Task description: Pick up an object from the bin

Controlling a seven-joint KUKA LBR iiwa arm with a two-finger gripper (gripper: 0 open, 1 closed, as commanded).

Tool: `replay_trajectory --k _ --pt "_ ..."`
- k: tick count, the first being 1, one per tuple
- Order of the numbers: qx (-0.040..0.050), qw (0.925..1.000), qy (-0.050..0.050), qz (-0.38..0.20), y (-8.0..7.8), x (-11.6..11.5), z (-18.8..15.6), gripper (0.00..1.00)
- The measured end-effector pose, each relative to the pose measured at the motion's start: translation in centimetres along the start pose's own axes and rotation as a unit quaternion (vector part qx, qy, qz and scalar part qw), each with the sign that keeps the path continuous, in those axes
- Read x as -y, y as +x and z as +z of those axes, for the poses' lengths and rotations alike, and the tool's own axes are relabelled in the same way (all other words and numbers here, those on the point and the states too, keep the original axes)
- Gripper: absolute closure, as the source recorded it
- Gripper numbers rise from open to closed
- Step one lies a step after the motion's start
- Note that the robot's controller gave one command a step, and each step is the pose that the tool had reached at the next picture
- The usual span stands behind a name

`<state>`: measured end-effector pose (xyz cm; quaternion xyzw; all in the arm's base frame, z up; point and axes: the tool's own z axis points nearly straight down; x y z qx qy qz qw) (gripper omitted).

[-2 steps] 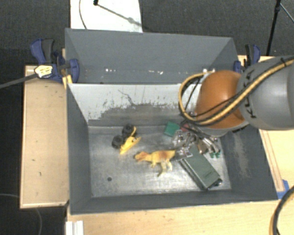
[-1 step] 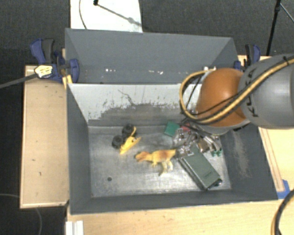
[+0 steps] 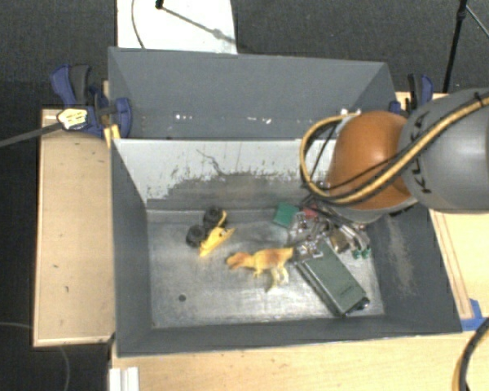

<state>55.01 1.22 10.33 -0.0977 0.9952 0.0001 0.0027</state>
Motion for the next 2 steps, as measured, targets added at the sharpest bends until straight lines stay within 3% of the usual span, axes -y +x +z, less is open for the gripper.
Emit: replay_trajectory --k 2 --pt "-0.0027 1.0 0.0 0.0 0.1 0.0 -1.9 1.0"
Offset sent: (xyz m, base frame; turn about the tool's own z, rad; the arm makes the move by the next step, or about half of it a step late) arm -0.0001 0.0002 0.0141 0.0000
